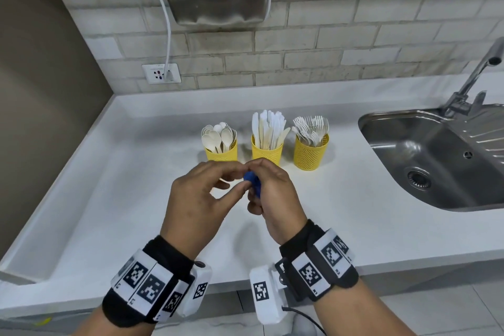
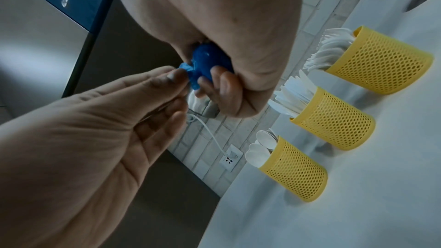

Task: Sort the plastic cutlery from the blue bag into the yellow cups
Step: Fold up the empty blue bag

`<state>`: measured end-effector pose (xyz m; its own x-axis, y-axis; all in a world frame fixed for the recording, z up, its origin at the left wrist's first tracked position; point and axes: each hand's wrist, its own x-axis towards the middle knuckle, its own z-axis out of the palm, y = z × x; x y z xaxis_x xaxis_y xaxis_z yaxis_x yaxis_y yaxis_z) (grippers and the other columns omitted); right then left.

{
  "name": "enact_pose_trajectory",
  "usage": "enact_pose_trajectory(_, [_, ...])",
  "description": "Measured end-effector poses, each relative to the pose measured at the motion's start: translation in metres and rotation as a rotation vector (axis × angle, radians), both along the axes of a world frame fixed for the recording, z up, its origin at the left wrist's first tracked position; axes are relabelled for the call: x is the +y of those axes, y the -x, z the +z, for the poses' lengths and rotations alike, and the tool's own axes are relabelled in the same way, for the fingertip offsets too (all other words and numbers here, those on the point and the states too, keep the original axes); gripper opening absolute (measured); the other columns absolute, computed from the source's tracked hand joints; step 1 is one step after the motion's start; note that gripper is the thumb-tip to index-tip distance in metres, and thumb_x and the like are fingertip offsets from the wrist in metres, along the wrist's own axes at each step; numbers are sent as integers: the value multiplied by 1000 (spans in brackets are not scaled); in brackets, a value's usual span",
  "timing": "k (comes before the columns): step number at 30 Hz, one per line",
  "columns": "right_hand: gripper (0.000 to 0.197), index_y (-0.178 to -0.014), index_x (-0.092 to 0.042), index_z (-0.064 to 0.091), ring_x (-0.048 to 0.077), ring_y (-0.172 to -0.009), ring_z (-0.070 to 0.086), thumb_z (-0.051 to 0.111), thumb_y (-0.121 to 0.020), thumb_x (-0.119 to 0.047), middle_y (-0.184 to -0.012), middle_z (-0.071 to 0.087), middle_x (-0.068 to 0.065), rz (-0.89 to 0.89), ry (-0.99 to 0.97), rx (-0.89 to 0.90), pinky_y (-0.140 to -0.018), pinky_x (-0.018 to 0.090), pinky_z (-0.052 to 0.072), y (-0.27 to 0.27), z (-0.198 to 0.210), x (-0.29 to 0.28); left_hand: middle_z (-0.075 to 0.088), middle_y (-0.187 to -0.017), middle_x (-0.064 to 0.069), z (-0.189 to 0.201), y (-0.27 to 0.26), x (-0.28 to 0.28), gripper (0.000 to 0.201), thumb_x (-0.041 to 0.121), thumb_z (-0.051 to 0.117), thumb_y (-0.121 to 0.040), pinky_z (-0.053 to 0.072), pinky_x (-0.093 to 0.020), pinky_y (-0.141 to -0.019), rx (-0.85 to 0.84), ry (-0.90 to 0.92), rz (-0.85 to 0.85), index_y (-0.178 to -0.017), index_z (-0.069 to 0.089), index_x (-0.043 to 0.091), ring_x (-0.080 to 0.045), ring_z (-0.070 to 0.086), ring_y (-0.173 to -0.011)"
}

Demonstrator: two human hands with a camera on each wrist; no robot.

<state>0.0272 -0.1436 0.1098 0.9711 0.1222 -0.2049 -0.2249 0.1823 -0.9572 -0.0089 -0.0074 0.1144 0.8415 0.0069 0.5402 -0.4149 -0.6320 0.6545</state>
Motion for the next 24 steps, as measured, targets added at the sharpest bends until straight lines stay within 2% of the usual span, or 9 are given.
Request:
enact_pose_trajectory(2, [27, -72, -13, 56, 16, -51, 34, 45, -96, -12, -64, 41, 5, 13, -62, 4, -50, 28, 26, -1, 2, 3, 75, -92, 15, -5, -1, -2, 18, 18, 84, -85, 57, -27, -75, -31, -42, -1, -101, 81, 26, -6, 69, -81])
enact_pose_trajectory(4, [26, -72, -11, 53, 17, -54, 36, 46, -98, -12, -63, 43, 3, 8, -125, 10, -52, 30, 29, 0, 3, 6, 75, -94, 15, -9, -3, -6, 15, 22, 80, -87, 53, -22, -79, -38, -50, -13, -101, 82, 26, -5, 67, -85])
enact_pose_trajectory(8, [16, -89, -11, 60, 17, -65, 45, 49, -100, -15, -83, 54, 10, 4, -269, 84, -62, 31, 39, -1, 2, 6, 66, -107, 11, -15, -9, -10, 25, 34, 69, -88, 39, -13, -90, -18, -192, -43, -110, 79, 27, -10, 55, -99])
enact_pose_trajectory(11, [17, -99, -8, 62, 17, -65, 49, 49, -100, -18, -83, 56, 11, 27, -377, 144, -62, 28, 42, -3, 2, 5, 63, -110, 14, -17, -15, -3, 29, 38, 72, -88, 40, -17, -91, 8, -290, -62, -114, 77, 29, -13, 51, -101])
enact_pose_trajectory(13, [24, -97, -4, 66, 22, -73, 51, 46, -101, -18, -87, 58, 13, 43, -409, 129, -67, 30, 45, -4, 2, 4, 65, -106, 15, -16, -18, 0, 24, 34, 75, -89, 41, -18, -88, -8, -314, -62, -112, 77, 29, -13, 50, -98])
enact_pose_trajectory(18, [35, -116, 1, 64, 18, -84, 63, 37, -110, -20, -91, 64, 11, 98, -365, 20, -74, 39, 54, -4, -3, 4, 69, -97, 17, -5, -24, 4, 21, 23, 82, -86, 42, -14, -84, -4, -140, -22, -107, 81, 30, -10, 56, -92])
enact_pose_trajectory(21, [32, -107, -5, 60, 19, -71, 56, 33, -112, -22, -79, 58, 7, 85, -288, -37, -64, 35, 48, -3, -5, 7, 72, -87, 17, -1, -23, 0, 29, 21, 86, -82, 47, -19, -79, 45, -36, -29, -104, 76, 36, -10, 61, -87])
enact_pose_trajectory(22, [30, -103, -8, 58, 18, -65, 51, 33, -113, -22, -75, 55, 5, 64, -245, -51, -58, 32, 44, -3, -6, 8, 72, -87, 18, 0, -21, -2, 37, 19, 87, -79, 48, -18, -79, 76, 11, -29, -104, 69, 40, -10, 63, -87])
enact_pose_trajectory(24, [26, -99, -11, 56, 16, -60, 44, 34, -112, -20, -71, 52, 3, 13, -161, -84, -53, 29, 38, -4, -10, 7, 70, -93, 17, 0, -19, -4, 53, 19, 90, -72, 48, -16, -78, 110, 50, -37, -107, 57, 38, -9, 64, -90])
